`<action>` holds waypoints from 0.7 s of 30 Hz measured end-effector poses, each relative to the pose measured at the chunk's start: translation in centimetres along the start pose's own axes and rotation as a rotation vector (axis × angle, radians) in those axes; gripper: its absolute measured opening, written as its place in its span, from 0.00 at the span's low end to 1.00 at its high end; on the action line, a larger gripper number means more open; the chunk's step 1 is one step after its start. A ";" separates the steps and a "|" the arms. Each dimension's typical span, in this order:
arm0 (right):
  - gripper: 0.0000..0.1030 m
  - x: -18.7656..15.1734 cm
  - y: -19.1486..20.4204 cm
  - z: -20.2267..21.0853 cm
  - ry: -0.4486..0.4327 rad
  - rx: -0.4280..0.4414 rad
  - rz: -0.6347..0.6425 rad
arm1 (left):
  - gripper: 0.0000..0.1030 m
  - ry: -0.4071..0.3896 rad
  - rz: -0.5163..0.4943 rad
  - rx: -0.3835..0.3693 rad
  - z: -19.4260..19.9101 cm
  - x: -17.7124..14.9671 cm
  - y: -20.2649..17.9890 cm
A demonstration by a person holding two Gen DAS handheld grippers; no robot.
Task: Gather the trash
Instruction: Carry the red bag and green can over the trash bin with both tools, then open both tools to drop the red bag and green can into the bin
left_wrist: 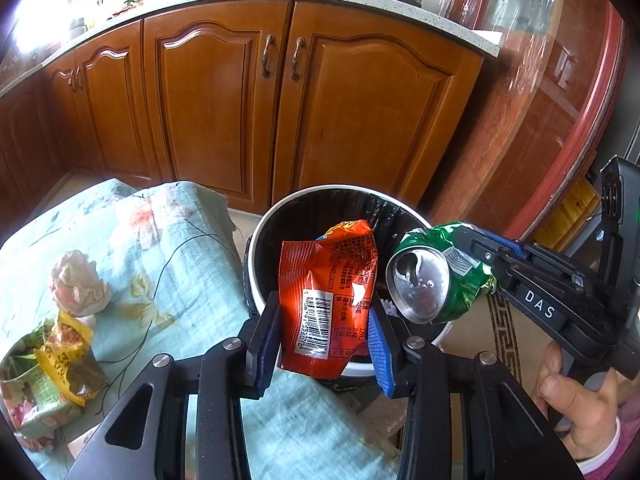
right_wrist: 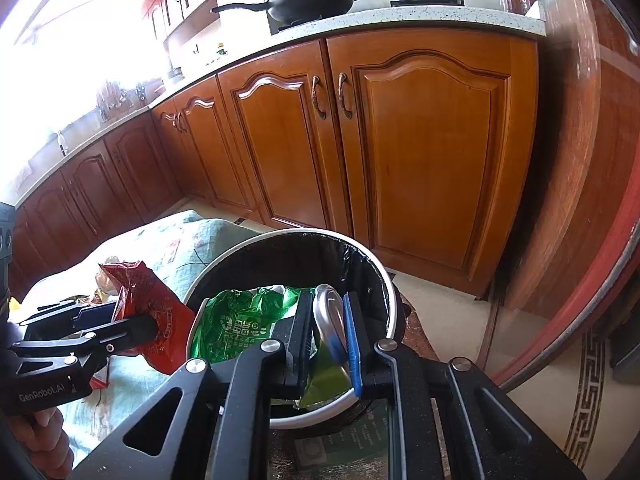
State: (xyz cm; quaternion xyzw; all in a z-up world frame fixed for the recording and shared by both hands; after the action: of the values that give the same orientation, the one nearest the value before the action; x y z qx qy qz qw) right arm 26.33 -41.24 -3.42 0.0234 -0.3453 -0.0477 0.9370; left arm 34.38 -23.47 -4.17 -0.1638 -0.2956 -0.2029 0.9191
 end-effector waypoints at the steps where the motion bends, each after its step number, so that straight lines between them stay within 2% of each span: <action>1: 0.15 0.1 0.0 -0.2 0.003 -0.002 0.004 | 0.37 0.006 -0.002 0.000 -0.3 0.1 -0.1; 11: 0.15 0.6 0.4 -2.8 0.049 -0.036 0.051 | 0.38 0.059 -0.009 0.015 -3.5 1.5 -0.4; 13: 0.15 0.7 0.4 -3.3 0.061 -0.039 0.055 | 0.41 0.067 -0.015 0.019 -3.9 1.6 -0.6; 16: 0.18 0.9 0.2 -3.8 0.069 -0.033 0.045 | 0.54 0.071 -0.020 0.038 -4.1 1.7 -0.8; 18: 0.30 1.0 -0.2 -3.9 0.077 -0.022 0.023 | 0.60 0.059 -0.021 0.042 -3.8 1.6 -0.9; 19: 0.33 1.0 -0.4 -3.8 0.074 -0.017 0.013 | 0.63 0.051 -0.021 0.045 -3.5 1.5 -0.8; 21: 0.42 0.9 -0.4 -3.3 0.060 -0.012 -0.001 | 0.65 0.039 -0.016 0.050 -3.0 1.1 -0.6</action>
State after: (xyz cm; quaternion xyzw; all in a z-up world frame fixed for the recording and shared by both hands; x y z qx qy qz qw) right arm 29.10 -41.70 -5.38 0.0193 -0.3169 -0.0494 0.9470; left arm 36.31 -25.56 -5.74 -0.1344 -0.2840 -0.2059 0.9268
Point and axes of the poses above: each gripper's, at about its wrist camera, not at the fingertips, and z roughly against the way its jaws point, y to its left, x to its top, the point moved 1 cm from there along -z, roughly the way its jaws point, and after that the axes turned 3 degrees about y, right-handed, at the moved point
